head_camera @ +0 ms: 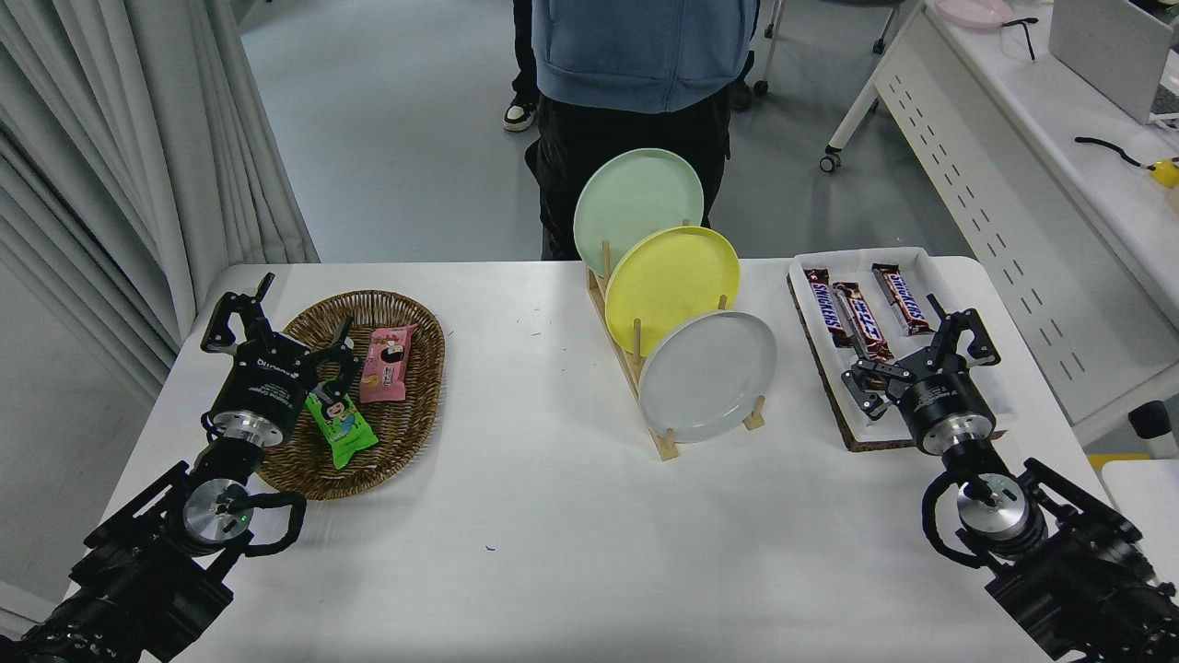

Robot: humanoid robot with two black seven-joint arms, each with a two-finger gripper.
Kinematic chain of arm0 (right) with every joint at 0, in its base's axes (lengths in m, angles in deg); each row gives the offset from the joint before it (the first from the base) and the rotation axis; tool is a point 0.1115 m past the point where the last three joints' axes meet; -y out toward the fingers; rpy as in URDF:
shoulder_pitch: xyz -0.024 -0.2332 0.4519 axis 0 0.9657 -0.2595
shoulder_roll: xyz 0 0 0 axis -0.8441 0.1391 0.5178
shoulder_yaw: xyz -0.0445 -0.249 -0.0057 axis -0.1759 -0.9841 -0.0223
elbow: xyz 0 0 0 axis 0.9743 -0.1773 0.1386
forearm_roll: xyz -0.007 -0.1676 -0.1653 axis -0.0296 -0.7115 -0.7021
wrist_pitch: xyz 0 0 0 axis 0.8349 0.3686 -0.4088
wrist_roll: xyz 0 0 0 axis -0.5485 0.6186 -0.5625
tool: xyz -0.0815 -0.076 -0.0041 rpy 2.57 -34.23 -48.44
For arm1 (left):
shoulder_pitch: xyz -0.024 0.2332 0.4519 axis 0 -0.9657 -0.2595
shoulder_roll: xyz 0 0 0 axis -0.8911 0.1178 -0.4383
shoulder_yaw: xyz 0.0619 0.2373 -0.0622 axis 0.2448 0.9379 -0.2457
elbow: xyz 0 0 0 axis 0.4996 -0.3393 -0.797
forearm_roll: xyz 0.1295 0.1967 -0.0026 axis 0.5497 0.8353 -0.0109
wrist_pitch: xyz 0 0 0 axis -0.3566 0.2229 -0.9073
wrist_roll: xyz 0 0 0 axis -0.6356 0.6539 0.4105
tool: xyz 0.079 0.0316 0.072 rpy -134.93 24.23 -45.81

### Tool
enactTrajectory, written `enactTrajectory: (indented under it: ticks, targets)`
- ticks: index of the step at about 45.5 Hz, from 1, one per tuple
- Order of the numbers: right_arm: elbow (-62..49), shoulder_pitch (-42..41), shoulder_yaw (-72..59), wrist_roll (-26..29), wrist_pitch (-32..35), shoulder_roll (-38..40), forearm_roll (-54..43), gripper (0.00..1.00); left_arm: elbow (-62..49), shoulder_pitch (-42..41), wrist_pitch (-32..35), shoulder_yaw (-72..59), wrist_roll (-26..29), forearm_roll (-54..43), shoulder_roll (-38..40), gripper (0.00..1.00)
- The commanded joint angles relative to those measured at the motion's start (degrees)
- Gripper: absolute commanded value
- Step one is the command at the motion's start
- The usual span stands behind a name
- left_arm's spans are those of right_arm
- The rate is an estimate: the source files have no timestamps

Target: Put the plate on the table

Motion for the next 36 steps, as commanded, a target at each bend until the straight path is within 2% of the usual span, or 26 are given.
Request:
enactTrajectory:
  ticks: [1, 36]
  targets:
    - [0.0, 0.0, 0.0, -0.1, 0.0, 0.0, 0.0, 1.0, -0.1, 0.0, 0.0, 0.0, 0.0, 0.0, 0.0, 1.0]
    - [-1.0, -0.6, 0.2, 0.0, -0.3, 0.1, 0.0, 1.0, 0.0, 0.0, 0.0, 0.0, 0.0, 0.0, 0.0, 1.0]
